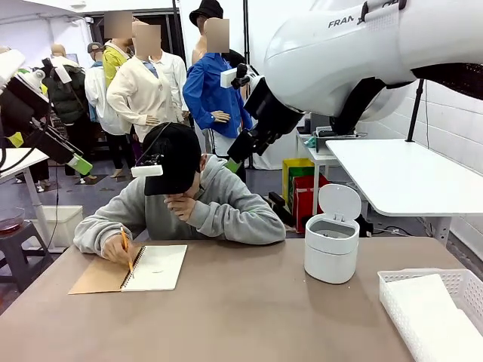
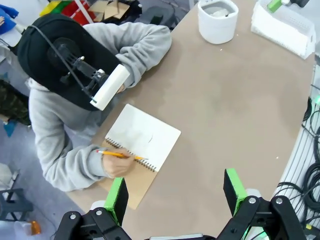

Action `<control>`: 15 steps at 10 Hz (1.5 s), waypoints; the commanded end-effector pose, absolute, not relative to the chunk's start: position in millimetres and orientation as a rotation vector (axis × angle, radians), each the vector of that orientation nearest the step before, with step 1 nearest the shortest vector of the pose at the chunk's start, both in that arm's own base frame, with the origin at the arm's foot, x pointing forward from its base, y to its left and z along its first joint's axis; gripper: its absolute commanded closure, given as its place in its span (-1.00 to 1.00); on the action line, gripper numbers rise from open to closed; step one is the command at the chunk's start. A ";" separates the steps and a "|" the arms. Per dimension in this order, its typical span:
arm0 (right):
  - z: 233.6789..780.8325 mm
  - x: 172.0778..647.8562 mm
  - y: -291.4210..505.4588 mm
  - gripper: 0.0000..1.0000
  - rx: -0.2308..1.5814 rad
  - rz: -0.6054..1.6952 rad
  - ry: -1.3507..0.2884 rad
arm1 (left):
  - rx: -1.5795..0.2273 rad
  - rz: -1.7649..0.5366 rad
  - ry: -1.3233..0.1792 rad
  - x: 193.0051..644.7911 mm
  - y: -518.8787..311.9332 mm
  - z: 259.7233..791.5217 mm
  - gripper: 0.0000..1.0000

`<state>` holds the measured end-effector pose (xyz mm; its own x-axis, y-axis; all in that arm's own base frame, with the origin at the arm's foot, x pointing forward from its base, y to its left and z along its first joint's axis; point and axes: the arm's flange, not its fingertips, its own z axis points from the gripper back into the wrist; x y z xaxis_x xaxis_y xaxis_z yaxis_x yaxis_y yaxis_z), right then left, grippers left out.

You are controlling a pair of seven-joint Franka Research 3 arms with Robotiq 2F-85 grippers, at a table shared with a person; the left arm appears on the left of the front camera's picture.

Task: Sort the paper based on its condition.
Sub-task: If a person hands you a paper, place it in the Organizing basket , and if it's crumpled, put it in the Trash can.

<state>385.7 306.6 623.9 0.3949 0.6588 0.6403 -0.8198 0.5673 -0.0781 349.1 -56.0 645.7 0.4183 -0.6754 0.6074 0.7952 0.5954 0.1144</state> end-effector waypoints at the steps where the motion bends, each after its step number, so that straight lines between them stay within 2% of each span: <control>1: 629.1 386.1 305.5 -1.00 0.273 0.921 -0.662 | -0.130 -0.964 -0.666 342.8 -51.1 650.1 -1.00; 9: 626.6 388.3 304.1 -1.00 0.272 0.932 -0.679 | -0.148 -0.950 -0.665 344.3 -54.9 650.6 -1.00; 13: 631.0 380.4 294.1 -1.00 0.310 0.846 -0.619 | -0.124 -0.907 -0.619 329.7 -54.8 658.5 -1.00; 15: 641.3 376.6 285.8 -1.00 0.307 0.848 -0.645 | -0.128 -0.881 -0.640 326.7 -52.3 657.3 -1.00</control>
